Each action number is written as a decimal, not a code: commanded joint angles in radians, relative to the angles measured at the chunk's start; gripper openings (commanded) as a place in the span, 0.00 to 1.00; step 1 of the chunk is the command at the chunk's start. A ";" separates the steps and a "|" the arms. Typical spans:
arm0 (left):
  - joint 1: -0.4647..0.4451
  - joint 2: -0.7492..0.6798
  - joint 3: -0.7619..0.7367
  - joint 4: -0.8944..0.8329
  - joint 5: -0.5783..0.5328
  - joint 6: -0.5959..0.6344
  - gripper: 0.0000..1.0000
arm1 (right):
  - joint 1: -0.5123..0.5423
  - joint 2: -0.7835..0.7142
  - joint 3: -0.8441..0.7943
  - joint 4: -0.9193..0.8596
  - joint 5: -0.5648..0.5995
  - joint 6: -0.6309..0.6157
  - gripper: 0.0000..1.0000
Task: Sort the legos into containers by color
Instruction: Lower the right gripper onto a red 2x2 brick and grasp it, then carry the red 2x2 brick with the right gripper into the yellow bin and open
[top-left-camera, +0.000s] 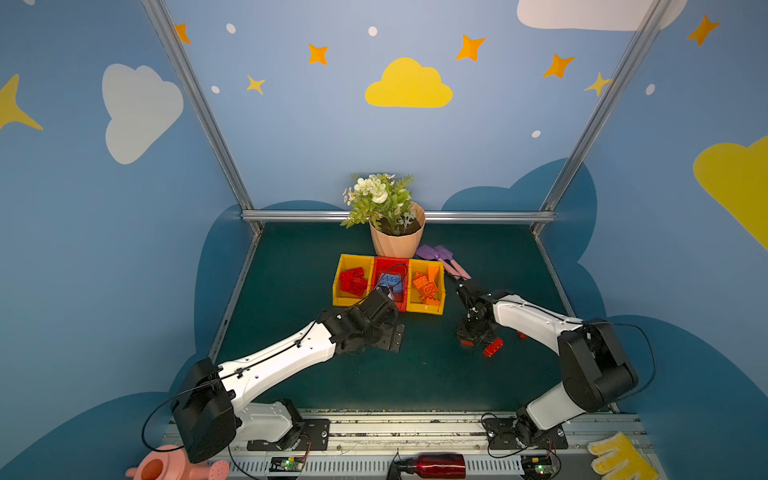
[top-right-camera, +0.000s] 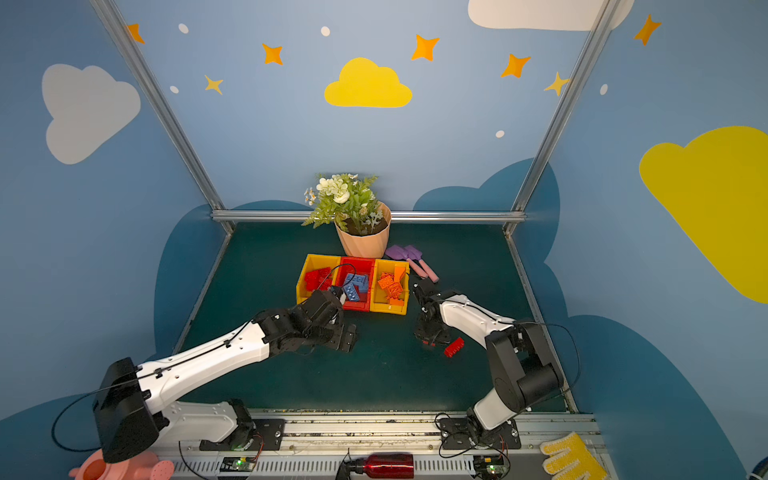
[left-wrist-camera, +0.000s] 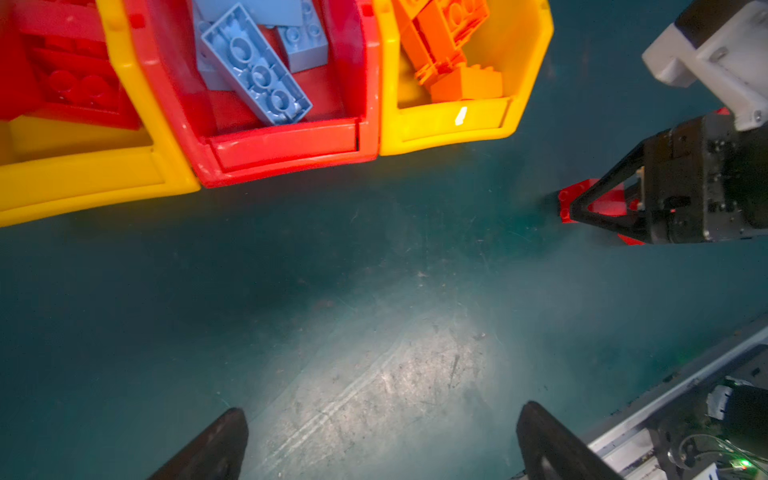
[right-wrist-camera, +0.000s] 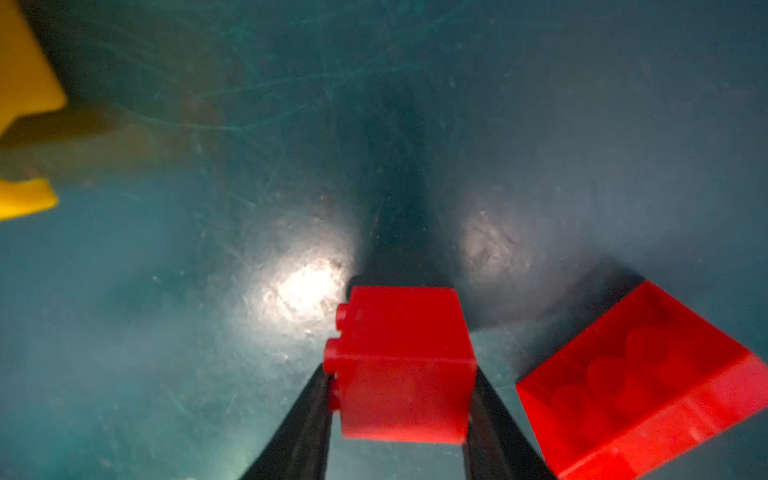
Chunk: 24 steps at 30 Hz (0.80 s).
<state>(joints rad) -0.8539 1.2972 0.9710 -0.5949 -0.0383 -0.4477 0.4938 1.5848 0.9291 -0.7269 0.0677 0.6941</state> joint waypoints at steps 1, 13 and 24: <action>0.014 -0.032 -0.017 -0.032 -0.028 -0.012 1.00 | -0.002 0.039 0.030 -0.043 0.011 -0.019 0.34; 0.207 -0.219 -0.138 -0.063 -0.036 -0.136 1.00 | 0.131 -0.018 0.360 -0.042 -0.245 -0.043 0.31; 0.360 -0.424 -0.209 -0.138 -0.084 -0.202 1.00 | 0.198 0.303 0.650 0.387 -0.612 0.014 0.31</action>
<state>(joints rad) -0.5076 0.8944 0.7685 -0.6792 -0.0925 -0.6254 0.6601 1.8149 1.4868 -0.4385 -0.4328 0.7147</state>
